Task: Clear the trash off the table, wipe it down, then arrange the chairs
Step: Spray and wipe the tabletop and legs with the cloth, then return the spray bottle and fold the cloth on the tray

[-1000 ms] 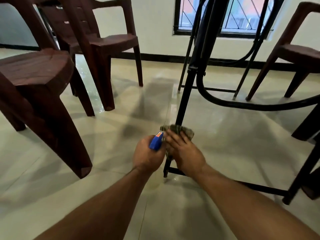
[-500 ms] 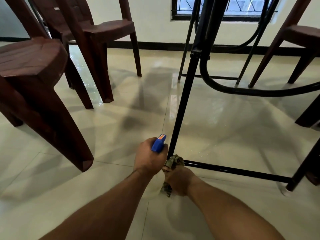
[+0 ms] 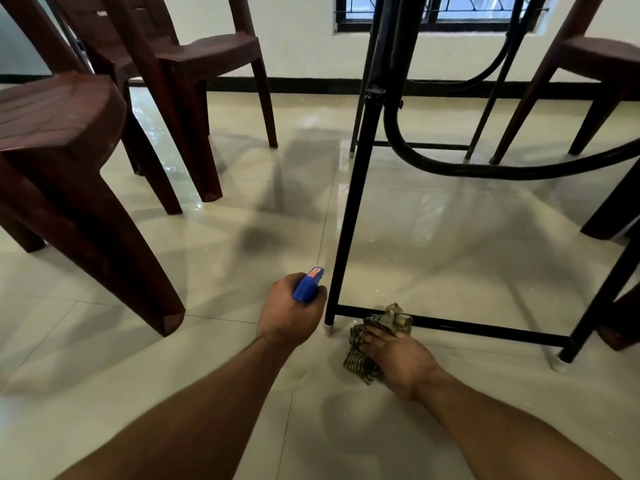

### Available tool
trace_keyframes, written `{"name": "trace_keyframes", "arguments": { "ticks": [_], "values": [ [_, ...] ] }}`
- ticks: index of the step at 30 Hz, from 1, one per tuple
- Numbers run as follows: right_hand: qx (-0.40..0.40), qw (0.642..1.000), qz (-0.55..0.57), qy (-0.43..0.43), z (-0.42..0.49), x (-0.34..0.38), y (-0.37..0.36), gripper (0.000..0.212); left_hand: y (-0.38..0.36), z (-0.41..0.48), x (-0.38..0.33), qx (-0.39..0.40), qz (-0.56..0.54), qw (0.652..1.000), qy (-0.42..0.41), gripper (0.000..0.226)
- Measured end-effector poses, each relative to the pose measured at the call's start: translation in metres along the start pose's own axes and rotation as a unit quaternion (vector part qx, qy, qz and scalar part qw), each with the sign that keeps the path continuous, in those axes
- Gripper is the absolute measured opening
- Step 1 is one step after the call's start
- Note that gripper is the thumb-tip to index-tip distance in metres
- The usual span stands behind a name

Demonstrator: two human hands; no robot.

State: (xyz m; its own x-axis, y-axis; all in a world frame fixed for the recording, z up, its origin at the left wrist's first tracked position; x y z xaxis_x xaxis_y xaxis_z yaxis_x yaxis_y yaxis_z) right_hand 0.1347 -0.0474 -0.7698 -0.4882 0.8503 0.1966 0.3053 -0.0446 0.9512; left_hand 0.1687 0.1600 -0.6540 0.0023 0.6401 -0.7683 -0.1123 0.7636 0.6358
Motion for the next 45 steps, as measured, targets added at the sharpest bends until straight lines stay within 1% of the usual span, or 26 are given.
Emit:
{"name": "trace_keyframes", "arguments": {
  "ticks": [1, 3, 5, 6, 7, 9, 11, 12, 14, 15, 16, 18, 21, 24, 26, 27, 29, 31, 33, 34, 35, 37, 40, 42, 44, 45],
  "values": [
    [0.005, 1.0, 0.029, -0.001, -0.005, -0.003, 0.003, 0.062, -0.001, -0.001, 0.0, 0.006, 0.008, 1.0, 0.004, 0.01],
    [-0.009, 0.991, 0.124, -0.042, -0.021, -0.008, 0.014, 0.052, -0.009, -0.004, -0.002, 0.024, 0.023, 0.999, 0.014, 0.012],
    [-0.032, 0.967, 0.228, -0.108, -0.036, -0.016, 0.025, 0.036, -0.018, -0.009, -0.01, 0.051, 0.044, 0.998, 0.016, 0.013],
    [-0.053, 0.951, 0.268, -0.143, -0.041, -0.023, 0.028, 0.033, -0.024, -0.011, -0.014, 0.07, 0.053, 0.996, 0.014, 0.013],
    [-0.085, 0.93, 0.309, -0.182, -0.05, -0.031, 0.032, 0.034, -0.032, -0.015, -0.021, 0.092, 0.06, 0.994, 0.012, 0.012],
    [-0.149, 0.863, 0.397, -0.273, -0.064, -0.046, 0.037, 0.033, -0.041, -0.023, -0.035, 0.13, 0.089, 0.987, 0.018, 0.011],
    [-0.168, 0.789, 0.459, -0.372, -0.083, -0.056, 0.037, 0.03, -0.049, -0.035, -0.05, 0.15, 0.126, 0.98, 0.028, 0.012],
    [-0.173, 0.755, 0.485, -0.406, -0.093, -0.06, 0.037, 0.03, -0.052, -0.041, -0.059, 0.154, 0.15, 0.976, 0.029, 0.015],
    [-0.179, 0.714, 0.517, -0.438, -0.106, -0.06, 0.039, 0.033, -0.058, -0.057, -0.071, 0.159, 0.186, 0.969, 0.034, 0.019],
    [-0.183, 0.704, 0.522, -0.445, -0.116, -0.06, 0.047, 0.034, -0.06, -0.066, -0.081, 0.164, 0.199, 0.966, 0.034, 0.019],
    [-0.185, 0.699, 0.525, -0.449, -0.122, -0.06, 0.055, 0.034, -0.061, -0.072, -0.088, 0.167, 0.213, 0.962, 0.033, 0.019],
    [-0.181, 0.7, 0.523, -0.451, -0.139, -0.057, 0.075, 0.033, -0.06, -0.083, -0.105, 0.17, 0.243, 0.955, 0.031, 0.024],
    [-0.161, 0.732, 0.501, -0.434, -0.161, -0.05, 0.11, 0.031, -0.055, -0.092, -0.131, 0.182, 0.262, 0.947, 0.027, 0.037],
    [-0.141, 0.764, 0.476, -0.412, -0.189, -0.032, 0.15, 0.023, -0.045, -0.104, -0.168, 0.229, 0.271, 0.935, 0.002, 0.045],
    [-0.131, 0.776, 0.464, -0.407, -0.209, -0.024, 0.175, 0.014, -0.034, -0.113, -0.197, 0.259, 0.269, 0.928, -0.015, 0.05],
    [-0.125, 0.774, 0.467, -0.408, -0.22, -0.023, 0.184, 0.013, -0.024, -0.117, -0.214, 0.269, 0.264, 0.926, -0.017, 0.051],
    [-0.097, 0.771, 0.467, -0.421, -0.239, -0.029, 0.179, 0.02, -0.006, -0.13, -0.243, 0.288, 0.236, 0.928, -0.017, 0.05],
    [-0.085, 0.771, 0.465, -0.426, -0.265, -0.019, 0.197, 0.025, 0.015, -0.144, -0.272, 0.299, 0.21, 0.931, -0.021, 0.045],
    [-0.117, 0.748, 0.477, -0.446, -0.307, 0.02, 0.272, 0.021, 0.042, -0.163, -0.311, 0.348, 0.224, 0.909, -0.048, 0.034],
    [-0.136, 0.731, 0.482, -0.462, -0.319, 0.03, 0.294, 0.02, 0.051, -0.172, -0.326, 0.369, 0.232, 0.898, -0.068, 0.029],
    [-0.133, 0.712, 0.492, -0.483, -0.341, 0.045, 0.317, 0.021, 0.067, -0.184, -0.348, 0.393, 0.244, 0.882, -0.085, 0.024],
    [-0.114, 0.709, 0.477, -0.507, -0.377, 0.061, 0.356, 0.03, 0.094, -0.196, -0.394, 0.421, 0.251, 0.865, -0.103, 0.021],
    [-0.142, 0.699, 0.454, -0.534, -0.432, 0.086, 0.409, 0.036, 0.133, -0.217, -0.46, 0.455, 0.24, 0.849, -0.121, 0.022],
    [-0.16, 0.655, 0.482, -0.559, -0.474, 0.112, 0.454, 0.037, 0.158, -0.227, -0.51, 0.471, 0.236, 0.837, -0.15, 0.022],
    [-0.181, 0.62, 0.508, -0.569, -0.506, 0.134, 0.488, 0.038, 0.174, -0.237, -0.552, 0.467, 0.236, 0.831, -0.189, 0.024],
    [-0.206, 0.592, 0.524, -0.577, -0.529, 0.149, 0.505, 0.039, 0.182, -0.248, -0.575, 0.478, 0.231, 0.821, -0.209, 0.024]
  ]
}}
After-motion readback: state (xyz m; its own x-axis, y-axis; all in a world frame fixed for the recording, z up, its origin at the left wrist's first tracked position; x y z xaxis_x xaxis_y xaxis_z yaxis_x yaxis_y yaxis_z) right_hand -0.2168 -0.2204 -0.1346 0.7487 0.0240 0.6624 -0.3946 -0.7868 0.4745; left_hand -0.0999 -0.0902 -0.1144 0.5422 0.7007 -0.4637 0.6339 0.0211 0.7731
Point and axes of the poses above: each hand's wrist, its own z-axis towards the middle knuckle, its own y-axis out of the back of the hand, x = y × z, the point moved 5 cm from there along z, towards the middle knuckle, and after that the axes turned 10 degrees about z, right-handed, at the moved point
